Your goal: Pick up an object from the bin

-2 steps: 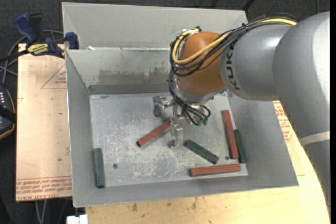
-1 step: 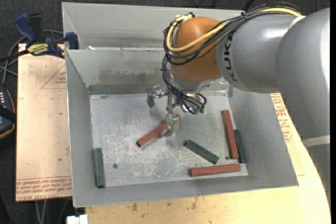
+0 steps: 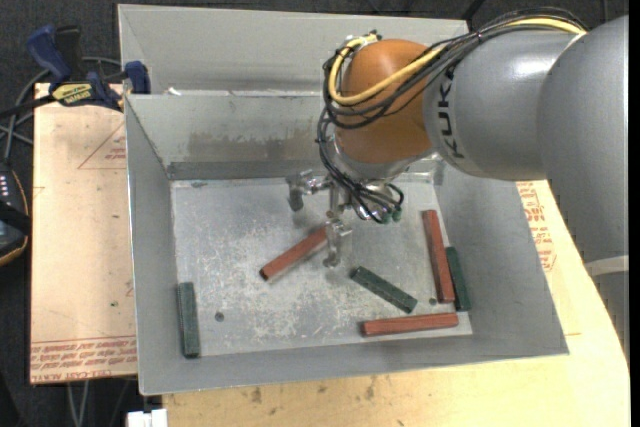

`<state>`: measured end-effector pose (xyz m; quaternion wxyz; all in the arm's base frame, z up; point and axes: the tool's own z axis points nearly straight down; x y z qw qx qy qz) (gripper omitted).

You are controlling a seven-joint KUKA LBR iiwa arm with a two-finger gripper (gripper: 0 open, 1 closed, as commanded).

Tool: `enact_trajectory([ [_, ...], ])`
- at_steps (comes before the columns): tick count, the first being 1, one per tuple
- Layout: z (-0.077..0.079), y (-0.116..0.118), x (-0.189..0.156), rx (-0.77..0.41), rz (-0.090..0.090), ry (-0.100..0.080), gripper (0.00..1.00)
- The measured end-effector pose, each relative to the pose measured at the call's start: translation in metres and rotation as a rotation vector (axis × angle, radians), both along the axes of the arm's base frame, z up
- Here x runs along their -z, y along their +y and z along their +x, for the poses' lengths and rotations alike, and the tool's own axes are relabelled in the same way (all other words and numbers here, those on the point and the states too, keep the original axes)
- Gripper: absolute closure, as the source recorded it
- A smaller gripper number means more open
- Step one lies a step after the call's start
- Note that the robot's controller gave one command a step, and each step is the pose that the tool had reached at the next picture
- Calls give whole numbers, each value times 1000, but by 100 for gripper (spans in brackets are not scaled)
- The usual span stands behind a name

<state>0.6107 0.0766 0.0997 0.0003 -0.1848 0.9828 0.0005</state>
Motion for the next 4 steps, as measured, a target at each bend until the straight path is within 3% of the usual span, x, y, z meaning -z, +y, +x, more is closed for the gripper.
enact_trajectory([
  [1,9,11,30,-227,1,-1,0],
  [2,9,12,30,-225,1,-2,0],
  [3,10,12,29,-224,1,-3,100],
  [4,11,12,26,-222,1,-3,100],
])
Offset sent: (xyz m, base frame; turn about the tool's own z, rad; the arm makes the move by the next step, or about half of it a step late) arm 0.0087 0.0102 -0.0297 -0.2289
